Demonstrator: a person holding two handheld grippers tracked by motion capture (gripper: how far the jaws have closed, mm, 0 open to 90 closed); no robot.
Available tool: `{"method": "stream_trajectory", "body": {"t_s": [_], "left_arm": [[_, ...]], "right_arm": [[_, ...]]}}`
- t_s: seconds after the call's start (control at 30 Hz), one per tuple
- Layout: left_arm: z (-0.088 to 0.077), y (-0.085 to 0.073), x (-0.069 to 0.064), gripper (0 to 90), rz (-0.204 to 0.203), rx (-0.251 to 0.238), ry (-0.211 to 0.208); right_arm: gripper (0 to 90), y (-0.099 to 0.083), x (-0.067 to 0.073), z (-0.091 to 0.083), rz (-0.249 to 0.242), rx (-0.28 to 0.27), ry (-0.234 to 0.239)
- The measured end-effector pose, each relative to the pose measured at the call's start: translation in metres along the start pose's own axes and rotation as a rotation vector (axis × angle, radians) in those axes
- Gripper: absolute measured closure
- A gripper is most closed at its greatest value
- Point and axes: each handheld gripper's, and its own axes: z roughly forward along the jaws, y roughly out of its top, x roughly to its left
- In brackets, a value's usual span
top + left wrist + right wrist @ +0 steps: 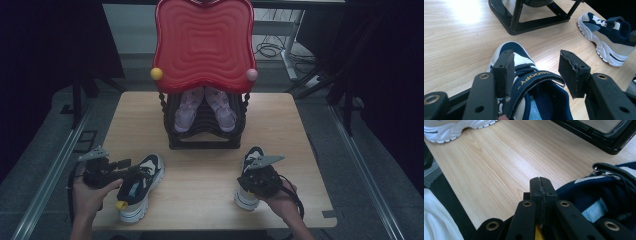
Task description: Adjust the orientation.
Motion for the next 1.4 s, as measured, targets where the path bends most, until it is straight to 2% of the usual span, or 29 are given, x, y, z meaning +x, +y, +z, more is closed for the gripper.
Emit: {"method": "stream_trajectory", "body": {"t_s": [0.13, 0.37, 0.6, 0.7, 0.77, 1.0, 1.4], "left_arm": [[0.000, 0.000, 0.000, 46.3, 0.002, 0.000, 0.000], [0.000, 0.000, 0.000, 46.3, 0.001, 0.001, 0.000], [0.000, 0.000, 0.000, 46.3, 0.003, 0.001, 0.001], [0.000, 0.000, 0.000, 46.3, -0.001, 0.000, 0.000], [-0.001, 0.000, 0.001, 46.3, -0.001, -0.001, 0.001], [0.000, 0.000, 0.000, 46.3, -0.001, -0.001, 0.001], [0.001, 0.000, 0.000, 46.3, 0.000, 0.004, 0.001]], "right_arm": [[89.4, -0.002, 0.000, -0.002, -0.007, 0.015, -0.008], [89.4, -0.006, 0.004, -0.007, -0.014, 0.019, 0.005], [89.4, -0.006, 0.009, -0.002, -0.029, 0.033, 0.026], [89.4, -0.008, 0.010, 0.000, -0.037, 0.059, 0.018], [89.5, -0.009, 0.009, 0.000, -0.030, 0.053, 0.021], [89.5, -0.015, 0.007, -0.007, -0.029, 0.055, 0.011], [89.5, -0.039, -0.004, -0.031, 0.012, 0.040, -0.033]]}}
